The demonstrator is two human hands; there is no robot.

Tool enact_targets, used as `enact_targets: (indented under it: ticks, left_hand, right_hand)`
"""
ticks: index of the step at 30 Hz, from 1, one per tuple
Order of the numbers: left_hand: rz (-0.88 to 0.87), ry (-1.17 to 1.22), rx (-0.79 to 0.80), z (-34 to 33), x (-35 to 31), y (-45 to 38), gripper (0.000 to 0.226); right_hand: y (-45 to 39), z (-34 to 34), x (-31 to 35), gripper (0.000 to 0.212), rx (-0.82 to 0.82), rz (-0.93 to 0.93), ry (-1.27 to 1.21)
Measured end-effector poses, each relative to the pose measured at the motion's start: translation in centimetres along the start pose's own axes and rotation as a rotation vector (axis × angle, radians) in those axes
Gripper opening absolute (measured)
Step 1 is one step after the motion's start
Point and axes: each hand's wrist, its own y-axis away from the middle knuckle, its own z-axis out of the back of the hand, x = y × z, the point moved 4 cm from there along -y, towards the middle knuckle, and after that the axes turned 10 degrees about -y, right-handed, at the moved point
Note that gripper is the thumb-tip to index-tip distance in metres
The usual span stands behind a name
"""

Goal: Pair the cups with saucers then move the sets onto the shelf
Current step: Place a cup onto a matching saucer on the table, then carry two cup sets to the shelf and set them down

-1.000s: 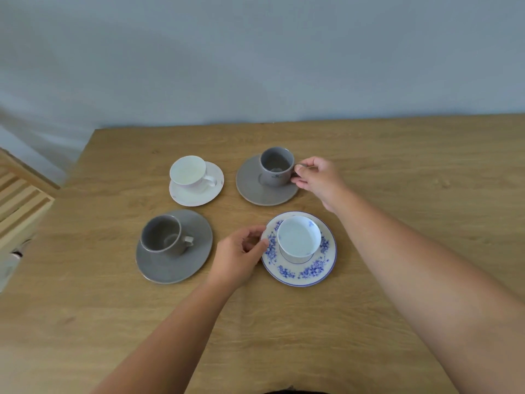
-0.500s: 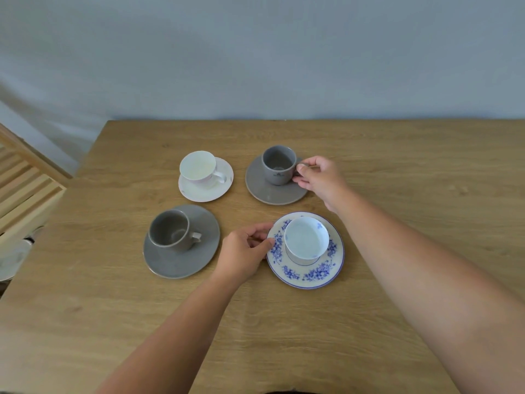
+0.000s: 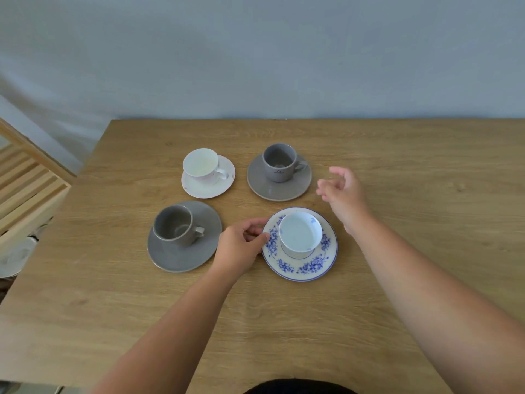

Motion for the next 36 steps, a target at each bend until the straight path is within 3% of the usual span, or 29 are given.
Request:
enact_targets:
  ticks: [8, 13, 18, 20, 27, 36]
  left_hand:
    - [0.111, 0.074, -0.167, 1.4, 0.7, 0.9, 0.032]
    - [0.343, 0.67, -0.205, 1.1, -1.2, -0.5, 0.051]
    - [0.414, 0.942, -0.297, 0.8, -2.8, -2.7, 0.057]
    - [0.419, 0.917, -0.301, 0.6, -3.0, -3.6, 0.055]
    - [0.421, 0.468, -0.209, -0.2, -3.1, -4.8, 0.035]
    - [0.44, 0.23, -0.11, -0.1, -4.5, -7.0, 0.019]
  right_hand:
    - [5.2, 2.1, -2.3, 0.033, 0.103, 0.069, 0.445]
    - [5.7, 1.2, -2.5, 0.025, 0.15, 0.043, 0.503]
    - [5.2, 1.4, -2.3, 0.012, 0.154, -0.014, 0.481]
    - [5.0, 1.6, -2.3, 0.008, 0.156, -0.04, 0.468]
    - [4.7, 2.3, -2.7, 0.004, 0.175, -0.124, 0.347]
    - [4.8, 2.4, -2.1, 0.007, 0.256, -0.214, 0.21]
